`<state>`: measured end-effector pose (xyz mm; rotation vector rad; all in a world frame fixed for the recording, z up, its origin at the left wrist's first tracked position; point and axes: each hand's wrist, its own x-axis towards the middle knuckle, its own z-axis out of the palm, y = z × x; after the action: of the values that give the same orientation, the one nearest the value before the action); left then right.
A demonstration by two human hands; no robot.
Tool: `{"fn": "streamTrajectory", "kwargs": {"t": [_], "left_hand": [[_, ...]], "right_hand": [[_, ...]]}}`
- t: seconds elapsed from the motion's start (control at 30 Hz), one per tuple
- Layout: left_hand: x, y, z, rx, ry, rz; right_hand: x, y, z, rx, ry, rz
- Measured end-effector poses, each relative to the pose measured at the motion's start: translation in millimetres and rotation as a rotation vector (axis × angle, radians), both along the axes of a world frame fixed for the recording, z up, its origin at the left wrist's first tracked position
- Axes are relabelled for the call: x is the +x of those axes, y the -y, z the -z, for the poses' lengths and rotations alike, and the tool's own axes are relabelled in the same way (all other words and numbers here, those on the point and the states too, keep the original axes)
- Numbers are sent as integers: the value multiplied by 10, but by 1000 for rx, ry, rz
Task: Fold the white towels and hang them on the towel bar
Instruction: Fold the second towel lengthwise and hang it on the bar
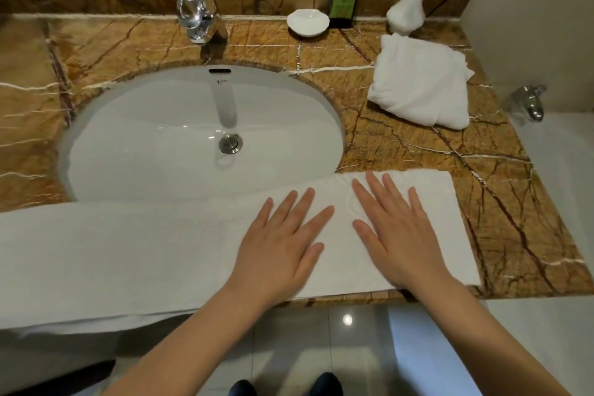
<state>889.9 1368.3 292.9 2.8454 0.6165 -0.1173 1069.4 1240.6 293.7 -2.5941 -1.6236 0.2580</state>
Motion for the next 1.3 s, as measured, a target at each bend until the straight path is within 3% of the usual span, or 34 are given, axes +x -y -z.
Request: {"fn": "streamTrajectory", "kwargs": {"t": [0.17,0.3,0.4,0.53,0.73,0.87,1.0,1.3], "left_hand": [[-130,-447,-5,-139,75,-220],[-13,-1043,-39,-517,-11,-432],[29,-1207,0,-737,74,-463],[-48,-1152,27,-338,173,-373],[-269,-967,-120,-17,261,-236],[-738,-704,-191,-34,323,-142],[-1119,-632,-128,-40,40,-136],[-1206,-763,-81,-36,-9,-91]], "right_hand": [[-7,9,-12,-19,11,-3],[-26,12,-21,-25,14,-4],[-11,38,-18,-21,6,4],[55,112,-29,-34,27,28],[-108,24,-132,-37,8,83],[-603,-273,-210,90,-97,-100],[-949,-516,-123,11,-78,-272],[-974,-516,-68,-42,-29,-222]]}}
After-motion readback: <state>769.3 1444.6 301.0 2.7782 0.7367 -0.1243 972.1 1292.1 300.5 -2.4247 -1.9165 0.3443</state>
